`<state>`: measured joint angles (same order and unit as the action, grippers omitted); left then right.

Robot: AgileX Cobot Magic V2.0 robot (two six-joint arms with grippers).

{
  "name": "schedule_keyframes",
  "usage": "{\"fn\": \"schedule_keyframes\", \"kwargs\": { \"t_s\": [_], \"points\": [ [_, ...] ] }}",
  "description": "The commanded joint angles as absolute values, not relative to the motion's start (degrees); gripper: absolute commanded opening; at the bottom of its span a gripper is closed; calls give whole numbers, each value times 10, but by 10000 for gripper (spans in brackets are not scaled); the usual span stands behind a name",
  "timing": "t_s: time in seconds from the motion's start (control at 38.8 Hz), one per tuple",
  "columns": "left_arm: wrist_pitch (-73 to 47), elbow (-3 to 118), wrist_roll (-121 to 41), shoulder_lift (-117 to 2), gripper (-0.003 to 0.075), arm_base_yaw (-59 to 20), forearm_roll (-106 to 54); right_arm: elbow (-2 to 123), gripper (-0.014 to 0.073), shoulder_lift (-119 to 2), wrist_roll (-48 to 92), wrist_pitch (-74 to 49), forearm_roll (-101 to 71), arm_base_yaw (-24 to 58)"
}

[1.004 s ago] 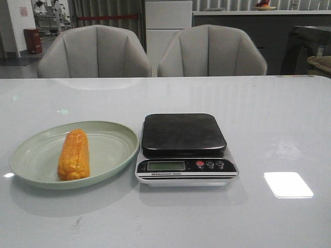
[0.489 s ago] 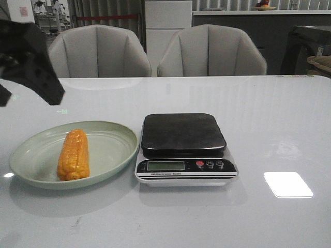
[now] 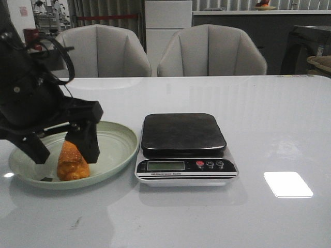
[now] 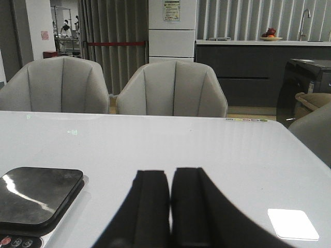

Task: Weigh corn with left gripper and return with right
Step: 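Lower the left gripper over the corn cob on the plate, then close the left gripper on the corn cob and lift it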

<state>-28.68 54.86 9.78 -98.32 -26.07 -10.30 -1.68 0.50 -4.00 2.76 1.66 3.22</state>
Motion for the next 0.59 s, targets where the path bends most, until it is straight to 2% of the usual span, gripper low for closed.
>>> {"fn": "schedule_keyframes", "kwargs": {
  "t_s": [0.0, 0.08, 0.18, 0.31, 0.57],
  "points": [
    [-269, 569, 104, -983, 539, -267, -121, -21, 184, 17, -36, 72, 23, 29],
    [-269, 577, 104, -993, 456, -275, -120, -21, 184, 17, -36, 72, 23, 29],
    [-267, 591, 104, -994, 276, -288, -120, -21, 184, 17, -36, 72, 23, 29],
    [-285, 629, 104, -994, 105, -293, -120, -21, 184, 17, -36, 72, 23, 29],
    [-328, 734, 104, -992, 114, -307, -120, -21, 184, 17, -36, 72, 23, 29]
  ]
}}
